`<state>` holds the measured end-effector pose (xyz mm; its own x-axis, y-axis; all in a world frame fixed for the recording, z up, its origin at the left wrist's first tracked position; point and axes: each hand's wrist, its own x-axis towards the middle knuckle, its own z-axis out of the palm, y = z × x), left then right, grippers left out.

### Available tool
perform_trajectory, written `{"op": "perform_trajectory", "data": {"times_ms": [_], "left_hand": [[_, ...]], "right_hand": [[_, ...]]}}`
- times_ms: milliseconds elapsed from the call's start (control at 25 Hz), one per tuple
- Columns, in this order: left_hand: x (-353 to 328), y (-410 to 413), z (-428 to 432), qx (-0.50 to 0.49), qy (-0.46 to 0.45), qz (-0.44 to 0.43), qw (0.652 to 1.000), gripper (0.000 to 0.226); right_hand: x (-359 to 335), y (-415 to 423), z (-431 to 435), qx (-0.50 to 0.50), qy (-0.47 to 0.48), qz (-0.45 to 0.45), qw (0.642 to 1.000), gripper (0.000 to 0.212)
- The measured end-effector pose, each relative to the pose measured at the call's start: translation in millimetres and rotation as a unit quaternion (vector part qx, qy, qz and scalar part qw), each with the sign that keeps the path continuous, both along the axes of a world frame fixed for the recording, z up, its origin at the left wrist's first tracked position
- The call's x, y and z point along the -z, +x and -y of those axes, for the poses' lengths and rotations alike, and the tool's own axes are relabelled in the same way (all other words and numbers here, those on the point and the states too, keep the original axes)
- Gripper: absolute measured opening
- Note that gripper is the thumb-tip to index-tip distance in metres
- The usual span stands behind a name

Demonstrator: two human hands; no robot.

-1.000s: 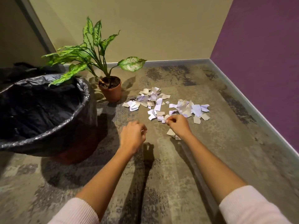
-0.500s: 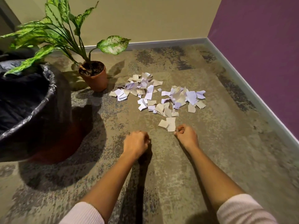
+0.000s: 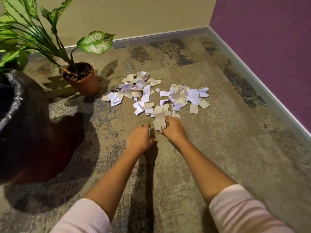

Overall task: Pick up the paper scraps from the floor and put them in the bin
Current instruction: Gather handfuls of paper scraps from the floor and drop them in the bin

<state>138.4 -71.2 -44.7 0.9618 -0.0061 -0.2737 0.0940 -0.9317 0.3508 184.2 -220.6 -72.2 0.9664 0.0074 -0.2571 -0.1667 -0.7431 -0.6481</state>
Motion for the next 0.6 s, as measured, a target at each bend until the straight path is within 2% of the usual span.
{"op": "perform_trajectory", "data": {"times_ms": [80, 280, 480, 600], "left_hand": [[-5.8, -6.7, -8.2, -0.006, 0.009, -0.003, 1.000, 0.065], [-28.4, -8.9, -28.0, -0.011, 0.033, -0.018, 0.999, 0.070], [-46.4, 3.1, -26.7, 0.033, 0.057, -0.019, 0.998, 0.070], [-40.4, 4.0, -24.5, 0.052, 0.056, -0.020, 0.997, 0.066]], "right_hand": [[-8.4, 1.1, 1.3, 0.017, 0.035, -0.005, 0.999, 0.065], [-34.7, -3.4, 18.8, 0.032, 0.016, -0.009, 0.999, 0.053], [-62.1, -12.8, 30.9, -0.023, -0.054, -0.042, 0.997, 0.025], [-61.3, -28.9, 25.1, -0.066, -0.053, -0.070, 0.994, 0.018]]}}
